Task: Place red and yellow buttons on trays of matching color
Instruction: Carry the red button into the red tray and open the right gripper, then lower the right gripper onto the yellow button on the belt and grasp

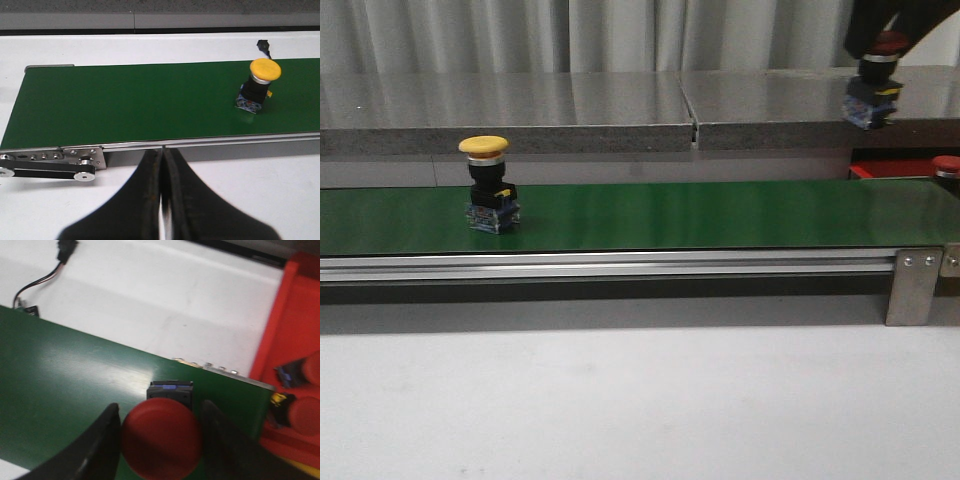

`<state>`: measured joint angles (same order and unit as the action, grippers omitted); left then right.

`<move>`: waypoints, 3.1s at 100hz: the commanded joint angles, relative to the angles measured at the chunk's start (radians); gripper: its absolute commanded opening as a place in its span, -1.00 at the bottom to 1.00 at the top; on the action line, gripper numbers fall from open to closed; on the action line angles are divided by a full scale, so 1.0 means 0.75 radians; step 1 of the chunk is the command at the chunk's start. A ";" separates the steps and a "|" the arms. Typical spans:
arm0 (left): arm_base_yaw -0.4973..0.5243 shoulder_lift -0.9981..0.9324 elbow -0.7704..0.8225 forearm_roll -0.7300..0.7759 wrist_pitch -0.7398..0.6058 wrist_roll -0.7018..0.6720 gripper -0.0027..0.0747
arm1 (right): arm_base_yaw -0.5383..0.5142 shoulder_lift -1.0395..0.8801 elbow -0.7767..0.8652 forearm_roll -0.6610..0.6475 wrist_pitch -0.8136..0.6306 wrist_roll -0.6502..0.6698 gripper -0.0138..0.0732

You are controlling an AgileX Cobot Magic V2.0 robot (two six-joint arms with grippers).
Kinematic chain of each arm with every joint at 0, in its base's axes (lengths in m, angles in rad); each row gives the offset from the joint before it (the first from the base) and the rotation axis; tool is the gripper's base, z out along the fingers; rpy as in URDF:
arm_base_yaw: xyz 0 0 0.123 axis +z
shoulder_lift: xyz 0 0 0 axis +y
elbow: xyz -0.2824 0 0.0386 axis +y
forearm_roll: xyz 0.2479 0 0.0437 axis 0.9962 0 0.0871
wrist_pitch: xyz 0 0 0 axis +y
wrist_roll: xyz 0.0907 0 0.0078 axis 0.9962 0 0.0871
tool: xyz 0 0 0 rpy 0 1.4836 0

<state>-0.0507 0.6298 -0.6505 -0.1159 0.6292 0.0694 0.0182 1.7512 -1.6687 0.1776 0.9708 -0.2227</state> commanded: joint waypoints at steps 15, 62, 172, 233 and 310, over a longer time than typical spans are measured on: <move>-0.009 0.001 -0.037 -0.020 -0.083 0.002 -0.98 | -0.223 -0.078 -0.041 0.007 -0.044 0.008 -0.42; -0.009 0.001 -0.037 -0.020 -0.083 0.002 -0.98 | -0.520 0.058 -0.041 0.006 -0.105 0.129 -0.46; -0.009 0.001 -0.037 -0.020 -0.090 0.002 -0.98 | -0.534 0.592 -0.508 0.142 -0.110 0.137 -0.48; -0.009 0.001 -0.037 -0.020 -0.090 0.002 -0.98 | -0.534 0.533 -0.506 0.136 -0.100 0.099 0.38; -0.009 0.001 -0.037 -0.020 -0.090 0.002 -0.98 | -0.341 0.042 -0.154 0.081 -0.139 0.024 0.38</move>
<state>-0.0507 0.6298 -0.6494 -0.1159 0.6292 0.0711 -0.2566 1.8976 -1.8261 0.2381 0.9434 -0.1888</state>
